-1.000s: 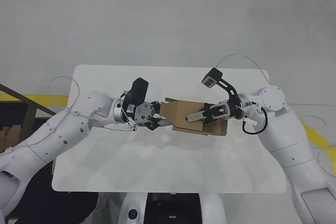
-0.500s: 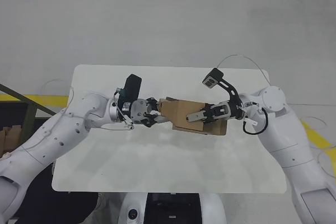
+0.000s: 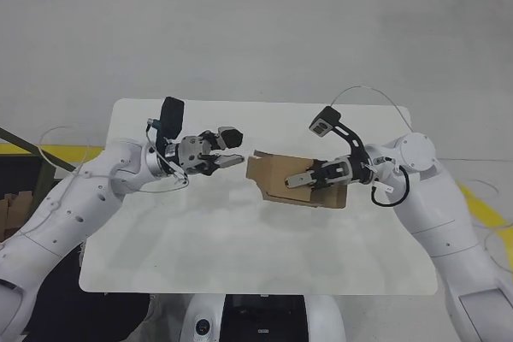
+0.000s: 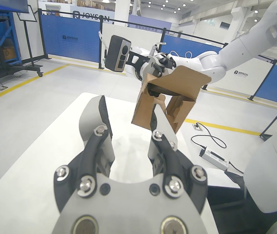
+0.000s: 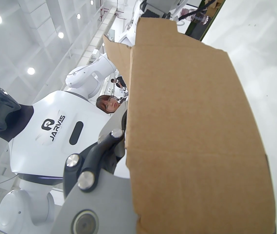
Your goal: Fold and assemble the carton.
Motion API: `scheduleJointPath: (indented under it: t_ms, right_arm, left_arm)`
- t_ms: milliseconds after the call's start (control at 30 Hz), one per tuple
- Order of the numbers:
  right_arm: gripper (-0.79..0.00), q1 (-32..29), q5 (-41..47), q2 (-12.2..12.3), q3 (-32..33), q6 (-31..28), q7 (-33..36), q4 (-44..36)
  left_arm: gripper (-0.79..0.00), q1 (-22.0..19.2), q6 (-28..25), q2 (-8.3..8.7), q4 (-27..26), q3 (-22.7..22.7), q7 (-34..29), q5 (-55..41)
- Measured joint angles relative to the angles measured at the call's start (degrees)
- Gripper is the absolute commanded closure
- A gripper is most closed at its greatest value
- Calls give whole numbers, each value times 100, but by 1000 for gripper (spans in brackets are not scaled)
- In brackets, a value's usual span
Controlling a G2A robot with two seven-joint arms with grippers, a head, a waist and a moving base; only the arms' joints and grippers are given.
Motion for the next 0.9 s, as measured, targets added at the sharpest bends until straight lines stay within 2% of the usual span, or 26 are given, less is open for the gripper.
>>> scheduleJointPath:
  t_ms: [333, 633, 667, 800, 867, 900]
  right_arm:
    - [0, 57, -27, -23, -94, 21, 60, -66]
    - [0, 92, -26, -39, -140, 17, 79, -60]
    - [0, 95, -27, -40, -140, 12, 70, -55]
    - [0, 100, -46, -38, -114, -6, 20, -13]
    - [0, 95, -49, -34, -95, -12, 13, -1]
    - [0, 92, -54, -32, -88, -16, 12, 1]
  left_arm:
    - [-326, -34, 387, -190, 37, -72, -607, -442]
    - [-422, -117, 365, -372, 48, -41, -1196, -679]
    - [-440, -119, 346, -387, 51, -43, -1238, -690]
    - [-594, -98, 228, -442, 83, -86, -1355, -750]
    - [-785, -79, 180, -462, 99, -124, -1406, -784]
    - [-785, -70, 162, -469, 104, -140, -1435, -795]
